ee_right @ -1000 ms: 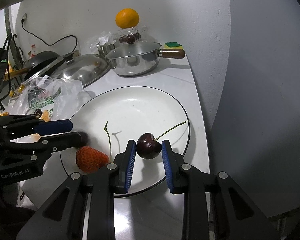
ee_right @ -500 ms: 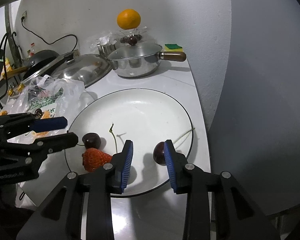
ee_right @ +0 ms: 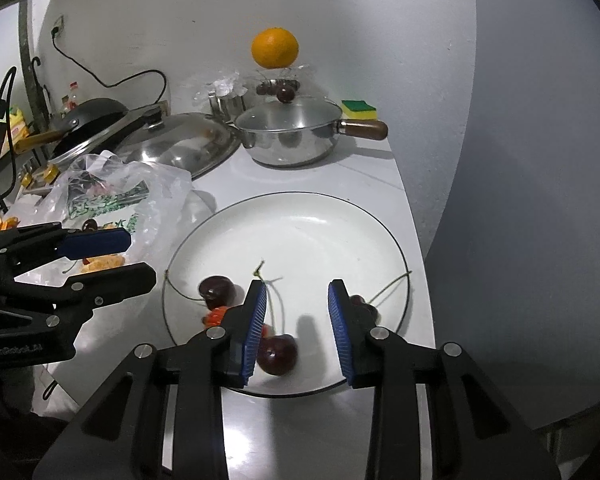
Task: Organize fruits
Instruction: 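Open the right tool to drop its cherry while the left tool releases its cherry onto the plate, then move both open tools back over the fruit on the plastic bag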
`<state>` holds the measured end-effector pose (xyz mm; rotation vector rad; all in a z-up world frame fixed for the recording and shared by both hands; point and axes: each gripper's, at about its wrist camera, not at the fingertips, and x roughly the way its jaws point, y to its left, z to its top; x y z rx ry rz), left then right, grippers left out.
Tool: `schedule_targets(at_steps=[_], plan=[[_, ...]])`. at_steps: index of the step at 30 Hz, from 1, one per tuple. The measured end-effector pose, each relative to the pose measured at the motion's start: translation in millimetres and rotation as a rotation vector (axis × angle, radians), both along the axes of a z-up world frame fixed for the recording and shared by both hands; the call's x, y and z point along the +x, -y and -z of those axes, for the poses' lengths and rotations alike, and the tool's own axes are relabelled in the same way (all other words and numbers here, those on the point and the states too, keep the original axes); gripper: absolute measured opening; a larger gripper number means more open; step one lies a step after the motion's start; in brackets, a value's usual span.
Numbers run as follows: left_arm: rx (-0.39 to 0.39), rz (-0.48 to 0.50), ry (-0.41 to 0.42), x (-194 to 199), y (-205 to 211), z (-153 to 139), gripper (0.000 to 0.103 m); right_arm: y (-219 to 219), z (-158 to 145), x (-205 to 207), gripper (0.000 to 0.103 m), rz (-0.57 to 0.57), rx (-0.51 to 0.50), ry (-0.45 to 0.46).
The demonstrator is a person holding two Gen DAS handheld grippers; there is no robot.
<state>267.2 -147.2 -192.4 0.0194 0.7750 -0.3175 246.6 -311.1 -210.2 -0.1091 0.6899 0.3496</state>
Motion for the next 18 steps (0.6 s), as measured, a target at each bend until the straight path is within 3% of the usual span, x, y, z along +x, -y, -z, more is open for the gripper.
schedule_targets(at_steps=[18], plan=[[-0.045,-0.017,0.034,-22,-35,-12,0.054,-36,-16,-14,0.035,-0.021,-0.039,0.022]])
